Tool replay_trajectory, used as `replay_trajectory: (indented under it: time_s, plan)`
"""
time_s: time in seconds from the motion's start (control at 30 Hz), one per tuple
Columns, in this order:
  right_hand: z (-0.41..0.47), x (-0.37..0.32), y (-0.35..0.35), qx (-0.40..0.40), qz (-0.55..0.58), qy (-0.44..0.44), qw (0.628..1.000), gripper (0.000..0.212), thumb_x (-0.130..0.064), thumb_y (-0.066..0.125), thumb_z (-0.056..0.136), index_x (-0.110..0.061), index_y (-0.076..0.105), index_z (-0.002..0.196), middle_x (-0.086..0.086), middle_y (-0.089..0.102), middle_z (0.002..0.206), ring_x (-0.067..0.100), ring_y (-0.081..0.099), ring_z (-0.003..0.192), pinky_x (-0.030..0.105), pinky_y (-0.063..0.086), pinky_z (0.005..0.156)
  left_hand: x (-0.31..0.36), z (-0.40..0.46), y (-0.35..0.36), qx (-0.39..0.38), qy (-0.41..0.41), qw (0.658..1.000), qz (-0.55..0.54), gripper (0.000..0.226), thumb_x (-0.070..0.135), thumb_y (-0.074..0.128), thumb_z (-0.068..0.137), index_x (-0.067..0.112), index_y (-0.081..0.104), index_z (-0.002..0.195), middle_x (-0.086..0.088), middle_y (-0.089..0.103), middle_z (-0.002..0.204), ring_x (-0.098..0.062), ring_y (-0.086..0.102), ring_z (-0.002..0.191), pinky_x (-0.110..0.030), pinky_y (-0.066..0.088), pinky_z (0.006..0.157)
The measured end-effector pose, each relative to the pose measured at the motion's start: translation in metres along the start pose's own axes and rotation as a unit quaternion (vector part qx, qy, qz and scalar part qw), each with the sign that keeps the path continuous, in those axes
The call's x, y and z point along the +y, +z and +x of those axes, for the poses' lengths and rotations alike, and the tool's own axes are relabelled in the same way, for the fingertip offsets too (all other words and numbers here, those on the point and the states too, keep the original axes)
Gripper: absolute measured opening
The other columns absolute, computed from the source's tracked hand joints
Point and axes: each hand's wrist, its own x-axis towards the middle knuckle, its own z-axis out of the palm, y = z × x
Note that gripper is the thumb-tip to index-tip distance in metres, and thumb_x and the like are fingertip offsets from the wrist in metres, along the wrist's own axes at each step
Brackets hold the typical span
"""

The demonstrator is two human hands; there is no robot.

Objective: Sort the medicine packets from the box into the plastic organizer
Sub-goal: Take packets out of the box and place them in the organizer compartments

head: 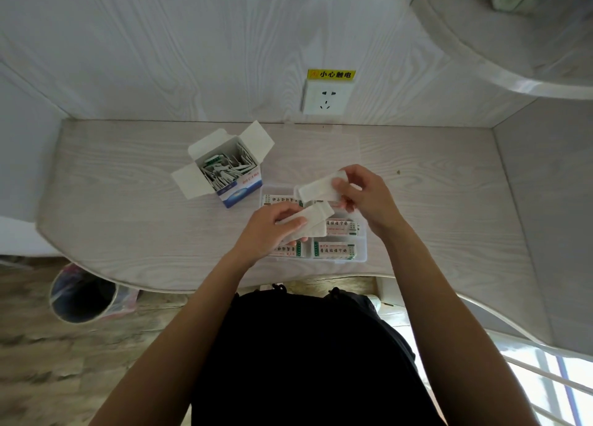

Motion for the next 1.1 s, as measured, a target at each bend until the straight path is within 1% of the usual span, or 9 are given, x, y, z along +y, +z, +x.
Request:
replay_trajectory:
  time_s: [0.1, 0.2, 0.37, 0.5, 0.6, 0.73, 0.83, 1.0, 1.1]
  plan:
    - [-0.008, 0.0, -0.015, 0.004, 0.109, 0.02, 0.994, 0.004, -0.007, 0.06, 0.089, -0.01, 0.059, 0.091, 0.005, 0.065, 0.085, 0.013, 0.067, 0.063, 0.021, 0.055, 0.061, -0.004, 0.0, -0.003, 0.046, -0.014, 0.999, -0.025, 0.016, 0.012, 0.063, 0.087, 0.015, 0.063, 0.103, -0.004, 0.068, 0.097, -0.014, 0.071, 0.07, -0.021, 0.054, 0.056]
    - [-0.016, 0.008, -0.028, 0.015, 0.123, 0.019, 0.992, 0.006, -0.005, 0.061, 0.087, -0.008, 0.063, 0.091, 0.009, 0.066, 0.089, 0.017, 0.069, 0.079, 0.022, 0.055, 0.073, -0.006, 0.0, -0.007, 0.09, -0.014, 0.995, -0.035, 0.013, 0.012, 0.061, 0.088, 0.015, 0.063, 0.101, 0.003, 0.068, 0.09, -0.008, 0.069, 0.066, -0.016, 0.052, 0.054]
    - [-0.018, 0.023, -0.033, 0.063, -0.044, -0.009, 0.997, 0.019, 0.001, 0.071, 0.078, -0.016, 0.068, 0.087, 0.004, 0.068, 0.093, 0.008, 0.068, 0.082, 0.014, 0.049, 0.071, -0.01, 0.0, -0.013, 0.123, -0.012, 0.99, -0.063, 0.009, 0.012, 0.06, 0.089, 0.017, 0.063, 0.097, 0.001, 0.069, 0.089, -0.007, 0.068, 0.066, -0.019, 0.054, 0.055]
    - [-0.016, 0.034, -0.027, 0.108, -0.158, -0.083, 0.978, 0.02, 0.001, 0.07, 0.077, -0.017, 0.071, 0.084, -0.005, 0.064, 0.089, 0.001, 0.062, 0.082, 0.012, 0.047, 0.076, -0.011, 0.002, -0.013, 0.126, -0.019, 0.99, -0.067, 0.013, 0.014, 0.061, 0.088, 0.013, 0.063, 0.101, 0.0, 0.069, 0.092, -0.006, 0.068, 0.067, -0.019, 0.054, 0.056]
    - [-0.007, 0.036, -0.022, 0.095, -0.248, -0.142, 0.953, 0.02, 0.006, 0.068, 0.074, -0.01, 0.074, 0.084, -0.005, 0.059, 0.085, -0.005, 0.057, 0.076, 0.006, 0.042, 0.07, -0.011, 0.003, -0.011, 0.119, -0.017, 0.991, -0.066, 0.012, 0.015, 0.061, 0.088, 0.015, 0.063, 0.1, -0.001, 0.069, 0.093, -0.01, 0.07, 0.071, -0.022, 0.055, 0.059]
    - [0.003, 0.039, -0.02, 0.043, -0.326, -0.156, 0.931, 0.023, 0.01, 0.063, 0.074, -0.008, 0.075, 0.082, 0.0, 0.06, 0.088, 0.006, 0.055, 0.076, 0.004, 0.039, 0.071, -0.012, 0.002, -0.009, 0.121, -0.017, 0.99, -0.076, 0.013, 0.015, 0.062, 0.088, 0.015, 0.064, 0.101, -0.002, 0.07, 0.094, -0.014, 0.07, 0.075, -0.026, 0.057, 0.062]
    - [0.006, 0.043, -0.022, 0.003, -0.425, -0.164, 0.89, 0.025, 0.009, 0.06, 0.079, -0.011, 0.074, 0.082, 0.001, 0.063, 0.094, 0.01, 0.058, 0.078, 0.004, 0.034, 0.067, -0.012, 0.0, -0.007, 0.123, -0.018, 0.989, -0.076, 0.014, 0.015, 0.062, 0.087, 0.015, 0.064, 0.101, -0.001, 0.069, 0.095, -0.012, 0.07, 0.074, -0.024, 0.056, 0.06]
    - [0.007, 0.039, -0.027, -0.071, -0.561, -0.202, 0.8, 0.042, 0.018, 0.06, 0.07, -0.013, 0.072, 0.096, 0.001, 0.064, 0.104, 0.022, 0.063, 0.081, 0.025, 0.042, 0.059, -0.014, -0.001, -0.007, 0.125, -0.02, 0.987, -0.098, 0.015, 0.012, 0.062, 0.088, 0.012, 0.063, 0.103, -0.004, 0.069, 0.095, -0.014, 0.07, 0.071, -0.018, 0.052, 0.056]
    - [0.004, 0.037, -0.033, -0.09, -0.586, -0.211, 0.777, 0.053, 0.022, 0.058, 0.065, -0.014, 0.07, 0.101, 0.0, 0.064, 0.108, 0.022, 0.063, 0.081, 0.026, 0.041, 0.056, -0.012, -0.001, -0.008, 0.128, -0.021, 0.987, -0.1, 0.015, 0.011, 0.061, 0.088, 0.013, 0.063, 0.103, -0.003, 0.069, 0.093, -0.011, 0.07, 0.07, -0.017, 0.052, 0.055]
